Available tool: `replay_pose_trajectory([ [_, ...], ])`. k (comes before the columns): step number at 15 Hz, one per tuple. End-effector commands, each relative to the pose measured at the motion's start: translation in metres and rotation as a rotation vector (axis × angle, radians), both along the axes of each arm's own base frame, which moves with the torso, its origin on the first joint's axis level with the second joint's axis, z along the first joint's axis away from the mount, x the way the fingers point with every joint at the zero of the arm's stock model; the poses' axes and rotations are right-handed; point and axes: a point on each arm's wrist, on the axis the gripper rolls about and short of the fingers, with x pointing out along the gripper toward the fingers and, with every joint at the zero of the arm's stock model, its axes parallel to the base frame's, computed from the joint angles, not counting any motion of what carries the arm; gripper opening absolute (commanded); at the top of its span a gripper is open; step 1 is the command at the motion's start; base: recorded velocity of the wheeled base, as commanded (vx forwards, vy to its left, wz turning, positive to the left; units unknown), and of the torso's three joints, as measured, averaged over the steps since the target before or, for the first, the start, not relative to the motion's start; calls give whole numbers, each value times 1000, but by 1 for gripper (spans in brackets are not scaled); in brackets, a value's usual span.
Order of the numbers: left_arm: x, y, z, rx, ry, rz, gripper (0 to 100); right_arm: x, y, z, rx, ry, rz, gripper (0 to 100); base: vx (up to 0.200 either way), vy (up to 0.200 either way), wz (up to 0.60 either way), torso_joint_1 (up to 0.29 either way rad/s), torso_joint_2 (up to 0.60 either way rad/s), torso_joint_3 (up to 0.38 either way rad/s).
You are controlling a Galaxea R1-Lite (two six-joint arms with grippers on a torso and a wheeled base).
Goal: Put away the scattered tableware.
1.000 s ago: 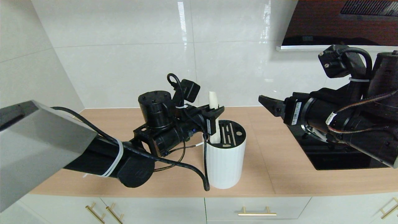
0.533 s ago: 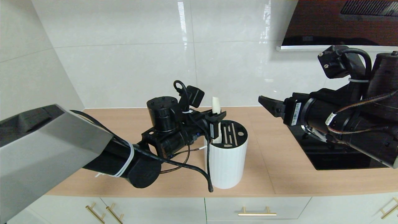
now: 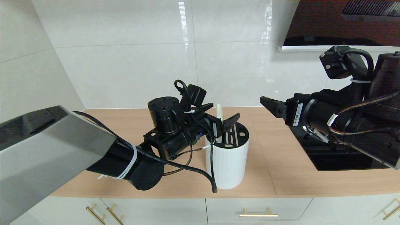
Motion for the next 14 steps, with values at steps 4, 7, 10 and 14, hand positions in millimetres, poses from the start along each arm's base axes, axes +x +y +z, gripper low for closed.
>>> replay_pose_trajectory([
  [4,-9,6,28,-57,-76,13,100,0,0,0,0,0,0,100,0,0,0,0,0,0],
  [7,-46,40,94,-190,-245,77,100,-3,-7,6,10,-15,-13,100,0,0,0,0,0,0],
  [10,-98,92,137,-250,-340,124,100,-17,-34,4,19,-24,-66,100,0,0,0,0,0,0],
  [14,-171,148,132,-220,-263,182,100,-94,-96,-7,-30,-128,-110,100,0,0,0,0,0,0],
])
